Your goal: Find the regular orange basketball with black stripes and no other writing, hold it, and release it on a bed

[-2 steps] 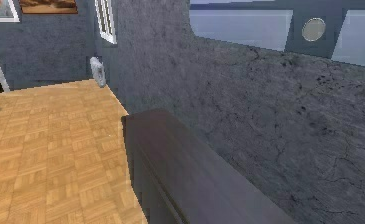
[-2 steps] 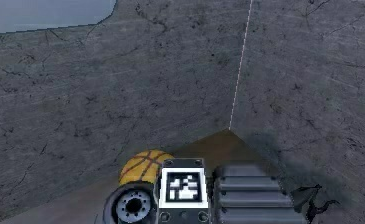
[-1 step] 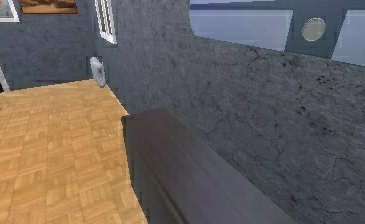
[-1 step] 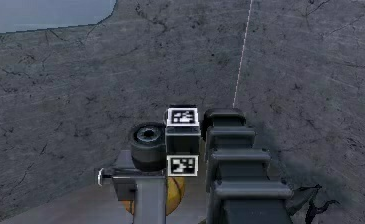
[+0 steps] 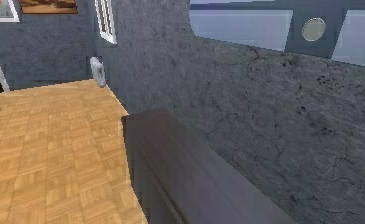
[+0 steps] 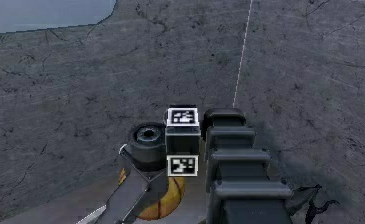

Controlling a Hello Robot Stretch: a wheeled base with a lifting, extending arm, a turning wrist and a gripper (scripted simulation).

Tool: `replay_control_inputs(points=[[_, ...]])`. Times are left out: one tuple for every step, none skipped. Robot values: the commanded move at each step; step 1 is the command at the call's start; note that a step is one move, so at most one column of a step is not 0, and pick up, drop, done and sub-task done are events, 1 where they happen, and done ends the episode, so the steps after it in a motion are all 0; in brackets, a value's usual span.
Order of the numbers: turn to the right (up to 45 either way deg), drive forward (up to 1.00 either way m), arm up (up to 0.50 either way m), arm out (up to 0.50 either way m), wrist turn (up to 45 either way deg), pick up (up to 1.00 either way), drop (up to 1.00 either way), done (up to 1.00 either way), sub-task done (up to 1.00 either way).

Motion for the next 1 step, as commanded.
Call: replay_control_inputs(points=[[0.0, 0.0, 0.0, 0.0, 45.0, 0.0, 0.0, 0.0, 0.0]])
